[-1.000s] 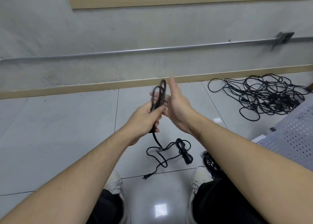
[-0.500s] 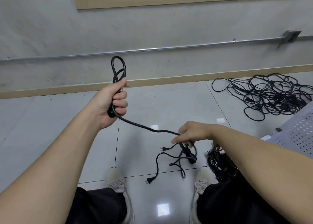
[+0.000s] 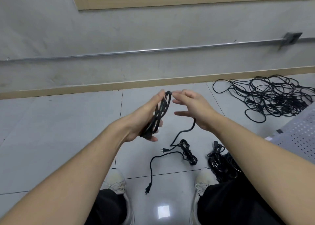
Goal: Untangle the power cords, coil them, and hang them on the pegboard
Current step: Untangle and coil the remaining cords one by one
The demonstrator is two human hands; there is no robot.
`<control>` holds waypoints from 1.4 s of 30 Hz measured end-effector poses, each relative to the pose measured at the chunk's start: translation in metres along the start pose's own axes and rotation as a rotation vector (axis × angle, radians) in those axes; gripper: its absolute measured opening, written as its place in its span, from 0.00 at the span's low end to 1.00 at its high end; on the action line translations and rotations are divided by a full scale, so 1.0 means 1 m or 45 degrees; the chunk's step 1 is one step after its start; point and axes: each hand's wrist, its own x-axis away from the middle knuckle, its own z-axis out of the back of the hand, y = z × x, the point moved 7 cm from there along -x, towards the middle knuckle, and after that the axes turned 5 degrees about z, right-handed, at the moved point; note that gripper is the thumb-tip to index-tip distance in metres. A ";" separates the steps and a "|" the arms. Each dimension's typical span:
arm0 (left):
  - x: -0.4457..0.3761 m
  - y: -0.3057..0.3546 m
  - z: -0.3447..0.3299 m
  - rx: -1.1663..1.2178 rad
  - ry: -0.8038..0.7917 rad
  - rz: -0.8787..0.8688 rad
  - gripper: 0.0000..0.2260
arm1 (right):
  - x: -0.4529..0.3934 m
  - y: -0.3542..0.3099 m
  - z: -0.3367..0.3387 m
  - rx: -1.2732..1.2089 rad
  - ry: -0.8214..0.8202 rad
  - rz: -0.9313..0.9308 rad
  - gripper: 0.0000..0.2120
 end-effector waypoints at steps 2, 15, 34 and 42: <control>-0.002 -0.005 -0.003 -0.045 -0.104 0.028 0.28 | 0.000 0.000 0.000 0.052 -0.024 -0.013 0.18; -0.012 -0.018 -0.024 0.227 -0.021 -0.090 0.15 | -0.001 -0.010 -0.007 -0.283 0.321 0.096 0.20; -0.014 0.009 -0.029 0.614 0.248 -0.507 0.09 | 0.015 0.034 -0.026 -0.077 -0.264 -0.289 0.34; -0.011 0.008 0.038 0.774 0.597 -0.509 0.05 | 0.063 0.069 -0.046 0.326 -0.855 -0.552 0.12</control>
